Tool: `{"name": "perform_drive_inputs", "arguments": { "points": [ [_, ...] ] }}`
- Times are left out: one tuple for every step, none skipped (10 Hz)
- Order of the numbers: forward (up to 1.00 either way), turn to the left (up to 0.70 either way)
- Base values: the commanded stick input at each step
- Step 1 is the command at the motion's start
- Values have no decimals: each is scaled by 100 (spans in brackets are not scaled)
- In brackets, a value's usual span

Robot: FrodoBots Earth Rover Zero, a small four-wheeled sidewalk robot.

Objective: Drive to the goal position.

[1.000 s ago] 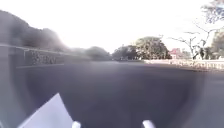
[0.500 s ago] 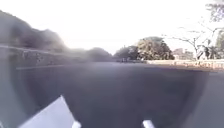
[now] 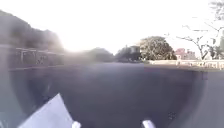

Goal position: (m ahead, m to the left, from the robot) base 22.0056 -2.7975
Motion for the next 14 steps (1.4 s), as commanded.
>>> {"name": "perform_drive_inputs", "arguments": {
  "points": [
    [85,0],
    [85,0],
    [85,0],
    [85,0],
    [85,0],
    [85,0],
    [85,0],
    [85,0],
    [85,0],
    [85,0],
    [85,0],
    [85,0],
    [85,0],
    [85,0]
  ]
}}
